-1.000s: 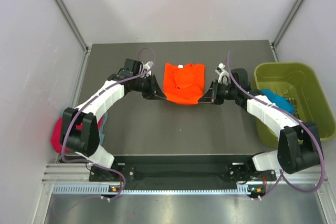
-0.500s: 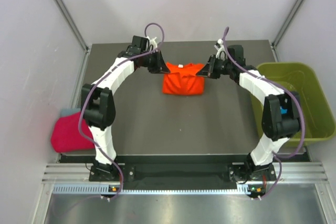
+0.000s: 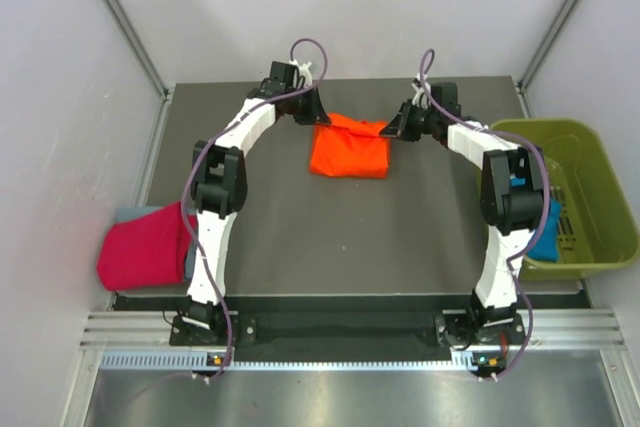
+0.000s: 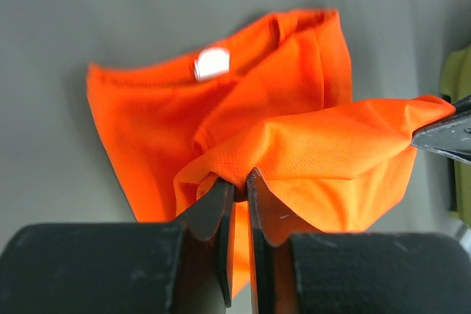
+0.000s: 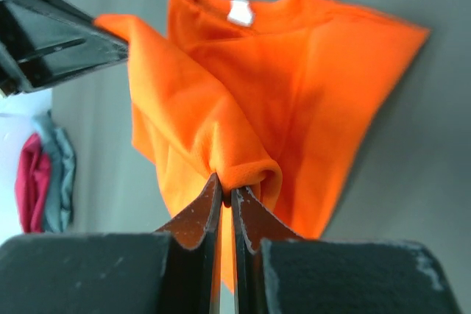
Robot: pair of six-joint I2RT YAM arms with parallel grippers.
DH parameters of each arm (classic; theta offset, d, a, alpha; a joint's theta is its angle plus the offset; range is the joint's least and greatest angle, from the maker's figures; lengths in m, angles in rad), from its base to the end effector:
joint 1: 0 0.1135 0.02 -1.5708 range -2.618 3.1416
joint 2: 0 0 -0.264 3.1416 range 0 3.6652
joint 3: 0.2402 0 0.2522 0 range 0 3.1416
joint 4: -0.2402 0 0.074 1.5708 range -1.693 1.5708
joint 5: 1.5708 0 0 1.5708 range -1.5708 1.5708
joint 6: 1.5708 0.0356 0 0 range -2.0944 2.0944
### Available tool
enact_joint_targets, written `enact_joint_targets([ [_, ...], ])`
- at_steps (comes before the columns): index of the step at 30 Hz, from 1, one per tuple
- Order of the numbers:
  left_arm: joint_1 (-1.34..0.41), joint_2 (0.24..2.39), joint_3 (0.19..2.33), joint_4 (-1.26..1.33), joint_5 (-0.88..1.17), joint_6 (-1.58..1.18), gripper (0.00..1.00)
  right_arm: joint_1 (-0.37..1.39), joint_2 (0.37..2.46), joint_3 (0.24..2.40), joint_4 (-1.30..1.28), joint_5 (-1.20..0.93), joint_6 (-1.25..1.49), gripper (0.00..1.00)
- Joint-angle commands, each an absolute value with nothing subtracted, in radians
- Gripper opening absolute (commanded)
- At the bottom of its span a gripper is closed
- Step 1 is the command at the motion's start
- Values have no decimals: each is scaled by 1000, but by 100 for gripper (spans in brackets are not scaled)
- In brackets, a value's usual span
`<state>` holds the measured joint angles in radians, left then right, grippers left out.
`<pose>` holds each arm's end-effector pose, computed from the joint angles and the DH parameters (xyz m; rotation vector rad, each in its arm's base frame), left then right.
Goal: Fold and stack the t-shirts
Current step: Fold the tshirt
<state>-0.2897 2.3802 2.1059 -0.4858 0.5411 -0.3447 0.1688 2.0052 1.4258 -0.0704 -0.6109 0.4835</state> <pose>0.5112 -0.1715 0.2150 0.2167 2.3759 -0.9414 0.4412 0.0959 0.2066 0.0050 2.2783 1.0301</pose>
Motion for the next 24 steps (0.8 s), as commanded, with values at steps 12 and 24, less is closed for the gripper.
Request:
enact_joint_targets([
  [12,-284,2464,2266,-362,422,-253,2,169,2152,1629,21,-517,416,29],
  [24,-258,2287,2182,-443,326,-288,72,164,1954,1586,18,-589,494,63],
])
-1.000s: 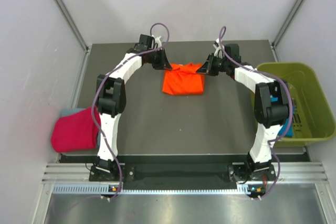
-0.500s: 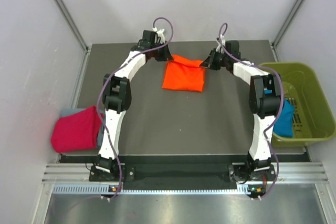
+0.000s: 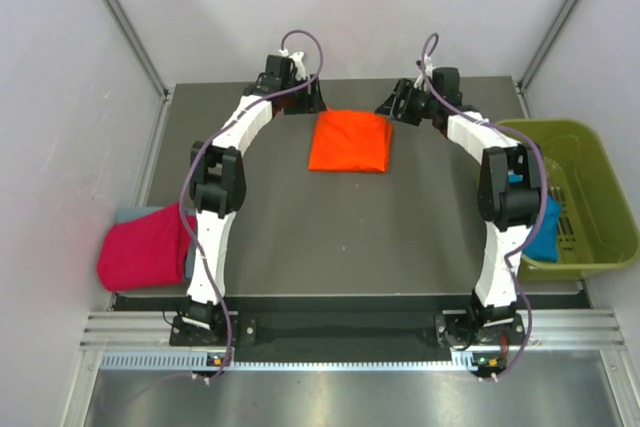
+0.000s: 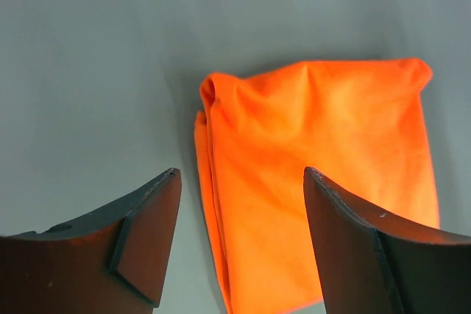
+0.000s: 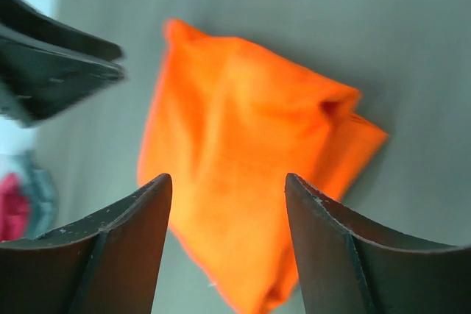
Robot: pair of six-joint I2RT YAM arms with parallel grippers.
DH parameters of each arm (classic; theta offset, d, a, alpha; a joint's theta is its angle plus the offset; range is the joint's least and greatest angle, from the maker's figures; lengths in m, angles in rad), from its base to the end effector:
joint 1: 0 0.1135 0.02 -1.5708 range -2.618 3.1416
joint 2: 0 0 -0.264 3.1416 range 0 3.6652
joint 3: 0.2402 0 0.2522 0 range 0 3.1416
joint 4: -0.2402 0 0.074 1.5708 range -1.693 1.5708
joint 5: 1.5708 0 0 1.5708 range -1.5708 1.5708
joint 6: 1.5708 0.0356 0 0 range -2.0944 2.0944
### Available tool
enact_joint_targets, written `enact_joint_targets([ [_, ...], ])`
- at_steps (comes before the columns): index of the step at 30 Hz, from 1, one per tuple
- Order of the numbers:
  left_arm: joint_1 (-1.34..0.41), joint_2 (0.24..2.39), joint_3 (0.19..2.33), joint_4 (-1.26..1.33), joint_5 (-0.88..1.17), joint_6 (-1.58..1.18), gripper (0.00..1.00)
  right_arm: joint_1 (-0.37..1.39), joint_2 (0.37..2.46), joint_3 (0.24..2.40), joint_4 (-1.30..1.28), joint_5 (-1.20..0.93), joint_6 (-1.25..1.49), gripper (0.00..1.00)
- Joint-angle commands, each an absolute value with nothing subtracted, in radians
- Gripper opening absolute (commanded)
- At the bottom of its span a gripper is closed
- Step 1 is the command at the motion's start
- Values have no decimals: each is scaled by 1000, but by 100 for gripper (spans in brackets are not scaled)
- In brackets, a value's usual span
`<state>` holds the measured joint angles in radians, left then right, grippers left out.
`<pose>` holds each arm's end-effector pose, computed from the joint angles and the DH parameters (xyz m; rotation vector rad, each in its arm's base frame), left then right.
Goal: Fold and stack the t-shirts
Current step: Fold the tshirt, then neatly place the folded tshirt to the corner
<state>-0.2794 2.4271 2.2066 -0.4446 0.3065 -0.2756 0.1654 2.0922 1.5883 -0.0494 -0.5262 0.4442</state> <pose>0.5320 -0.1638 0.2248 0.1750 2.2708 -0.6401 0.4746 0.0973 0.2216 -0.0211 2.1770 0.9135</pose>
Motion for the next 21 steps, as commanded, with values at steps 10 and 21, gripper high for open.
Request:
enact_joint_targets([
  [10,-218,2315,1967,-437,547,-393,72,229,2068,1502,83,-644,597,62],
  [21,-213,2421,1985,-384,641,-433,73,233,2169,1517,49,-618,568,61],
])
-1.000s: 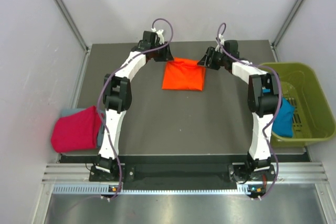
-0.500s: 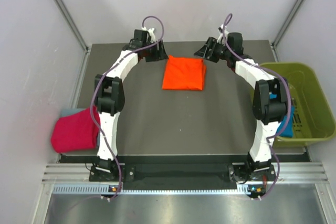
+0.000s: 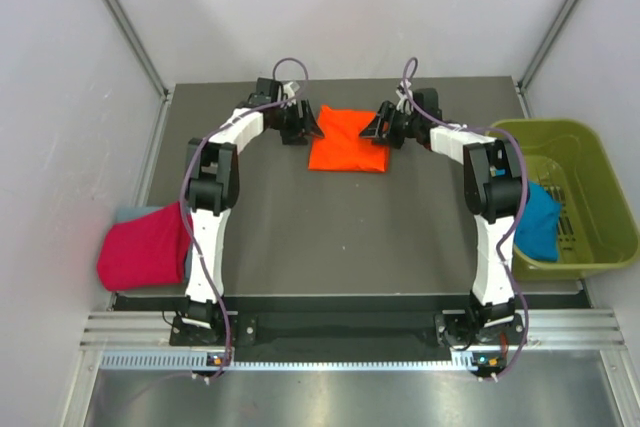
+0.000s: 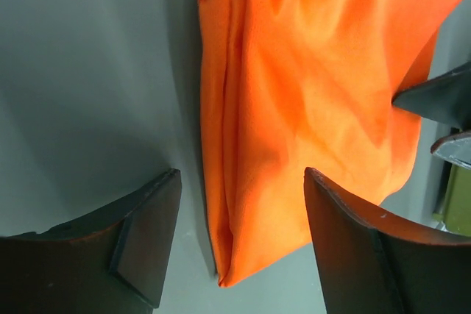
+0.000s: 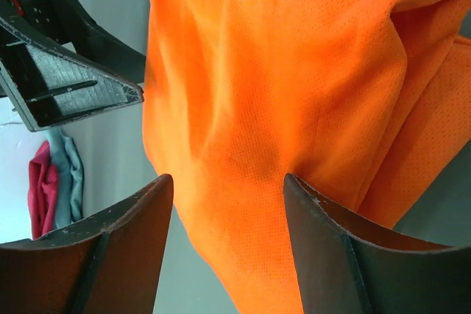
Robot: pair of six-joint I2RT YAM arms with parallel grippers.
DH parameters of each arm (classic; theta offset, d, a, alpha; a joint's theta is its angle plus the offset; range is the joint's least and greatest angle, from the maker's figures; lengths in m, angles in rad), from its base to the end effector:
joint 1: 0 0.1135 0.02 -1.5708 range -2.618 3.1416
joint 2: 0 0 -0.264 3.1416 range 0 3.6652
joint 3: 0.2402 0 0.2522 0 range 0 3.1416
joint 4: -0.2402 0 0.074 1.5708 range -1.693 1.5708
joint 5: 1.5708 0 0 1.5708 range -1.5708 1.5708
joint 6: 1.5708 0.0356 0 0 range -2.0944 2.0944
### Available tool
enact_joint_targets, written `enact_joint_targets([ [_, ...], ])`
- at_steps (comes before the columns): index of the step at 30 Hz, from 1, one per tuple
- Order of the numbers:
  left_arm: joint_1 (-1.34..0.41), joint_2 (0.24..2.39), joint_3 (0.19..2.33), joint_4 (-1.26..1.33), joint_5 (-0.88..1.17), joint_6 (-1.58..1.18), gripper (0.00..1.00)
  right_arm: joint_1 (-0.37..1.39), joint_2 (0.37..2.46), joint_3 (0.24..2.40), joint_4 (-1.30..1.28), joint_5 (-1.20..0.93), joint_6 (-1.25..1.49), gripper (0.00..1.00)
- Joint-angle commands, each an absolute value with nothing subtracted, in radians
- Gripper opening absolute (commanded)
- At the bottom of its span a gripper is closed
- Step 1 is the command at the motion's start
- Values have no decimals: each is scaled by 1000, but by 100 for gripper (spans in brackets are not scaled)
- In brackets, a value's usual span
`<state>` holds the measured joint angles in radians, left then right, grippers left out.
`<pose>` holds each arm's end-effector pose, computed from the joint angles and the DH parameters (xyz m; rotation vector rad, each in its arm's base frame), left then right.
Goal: Fold and stack the t-shirts
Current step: Neatly place the folded tshirt to the corner
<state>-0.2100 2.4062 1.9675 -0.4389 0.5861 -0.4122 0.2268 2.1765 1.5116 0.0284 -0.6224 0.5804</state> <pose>0.5135 -0.1296 0.1611 0.0186 2.4965 -0.9874 0.4658 0.1288 0.1654 0.0367 2.3005 1.1217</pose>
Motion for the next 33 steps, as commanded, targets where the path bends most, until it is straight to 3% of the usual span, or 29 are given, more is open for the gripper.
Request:
enact_joint_targets([
  [1,-218,2430,1988,-382,644,-433,71,233,2172,1516,48,-617,565,61],
  [12,-270,2487,1980,-341,735,-472,46,242,2189,1509,41,-597,554,61],
  [14,-272,2476,1976,-339,739,-474,33,248,2177,1503,41,-598,551,61],
  [17,-267,2439,1967,-356,723,-469,0,247,2146,1496,26,-595,534,61],
  [26,-190,2153,1899,-521,721,-381,0,178,1928,1482,-55,-566,425,64],
  [33,-60,1973,1841,-885,750,-189,0,100,1750,1345,-91,-560,384,65],
])
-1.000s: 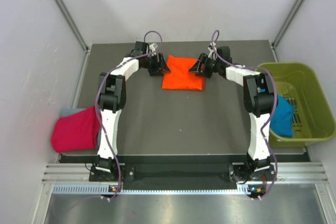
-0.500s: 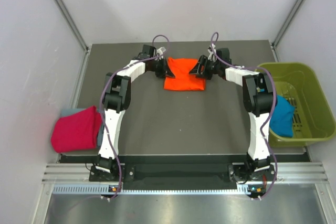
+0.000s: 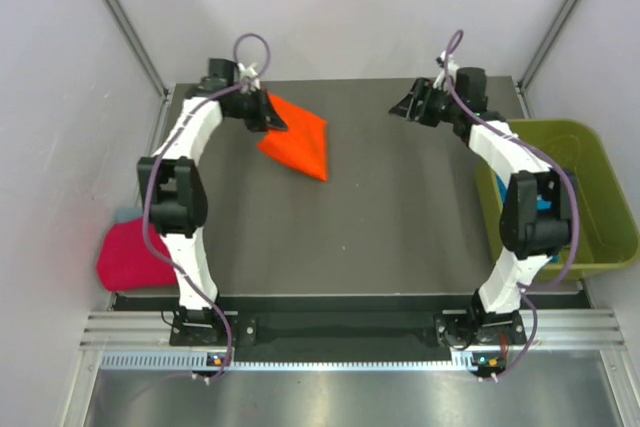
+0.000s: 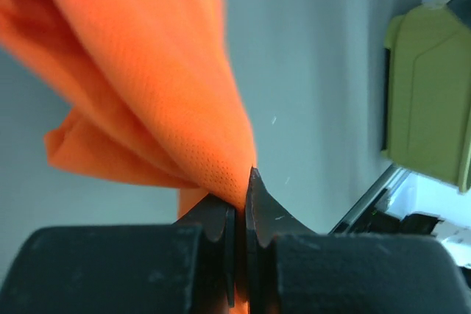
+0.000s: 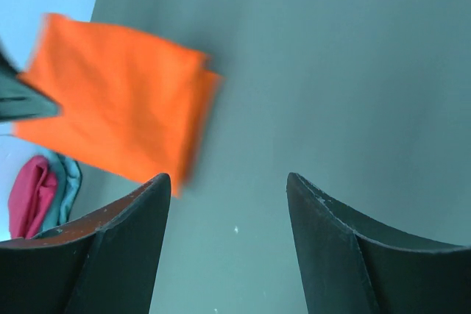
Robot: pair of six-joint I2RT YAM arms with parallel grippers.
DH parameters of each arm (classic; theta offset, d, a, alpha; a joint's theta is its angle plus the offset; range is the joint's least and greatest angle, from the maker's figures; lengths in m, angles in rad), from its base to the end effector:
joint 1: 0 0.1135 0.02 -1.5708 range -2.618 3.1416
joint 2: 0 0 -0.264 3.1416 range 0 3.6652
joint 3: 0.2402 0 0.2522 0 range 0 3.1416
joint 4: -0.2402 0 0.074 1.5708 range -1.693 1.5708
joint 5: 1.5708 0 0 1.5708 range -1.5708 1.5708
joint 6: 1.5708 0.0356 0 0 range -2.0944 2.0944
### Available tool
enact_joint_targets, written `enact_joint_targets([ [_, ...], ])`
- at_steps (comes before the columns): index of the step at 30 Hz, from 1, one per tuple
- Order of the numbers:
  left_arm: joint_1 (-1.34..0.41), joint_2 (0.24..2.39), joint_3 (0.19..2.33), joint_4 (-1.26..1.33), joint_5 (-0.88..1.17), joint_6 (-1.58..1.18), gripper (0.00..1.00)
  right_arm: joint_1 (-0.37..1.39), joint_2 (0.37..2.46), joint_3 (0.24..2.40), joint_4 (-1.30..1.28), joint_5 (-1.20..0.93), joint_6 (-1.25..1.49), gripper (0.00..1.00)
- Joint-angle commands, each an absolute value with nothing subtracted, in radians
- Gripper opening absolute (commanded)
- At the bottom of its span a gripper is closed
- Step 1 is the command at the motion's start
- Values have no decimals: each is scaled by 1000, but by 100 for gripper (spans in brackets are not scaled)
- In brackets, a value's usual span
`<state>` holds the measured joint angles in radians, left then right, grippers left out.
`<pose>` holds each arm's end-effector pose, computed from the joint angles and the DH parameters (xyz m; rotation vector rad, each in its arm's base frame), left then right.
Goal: Fold and stack the t-shirts
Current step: Neatly place the folded tshirt to the corner
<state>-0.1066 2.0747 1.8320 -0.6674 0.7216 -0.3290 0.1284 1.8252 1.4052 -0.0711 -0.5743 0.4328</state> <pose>0.4564 -0.0725 0.2645 0.0430 2.4623 -1.0808 0.4202 0.0738 0.2749 -0.0483 2.1066 0.9331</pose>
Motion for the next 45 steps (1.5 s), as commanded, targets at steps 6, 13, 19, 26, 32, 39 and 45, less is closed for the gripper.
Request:
enact_joint_targets([
  [6,46,1833,1835,-1130,710,-28,0,83,1631,1221,-91,-545,351,65],
  [13,113,1688,1829,-1325,661,109,0,60,1523,1126,-98,-542,342,65],
  [19,155,1586,1871,-1509,546,216,0,17,1451,1043,-95,-546,351,65],
  [26,184,1451,1847,-1508,312,357,0,-24,1381,956,-77,-564,376,65],
  [32,259,1330,1720,-1506,270,535,0,-29,1365,913,-63,-578,390,65],
  [39,284,1183,1595,-1509,226,620,0,-29,1388,933,-72,-589,391,65],
  [45,287,1138,1562,-1509,175,637,0,-29,1431,959,-61,-598,411,65],
])
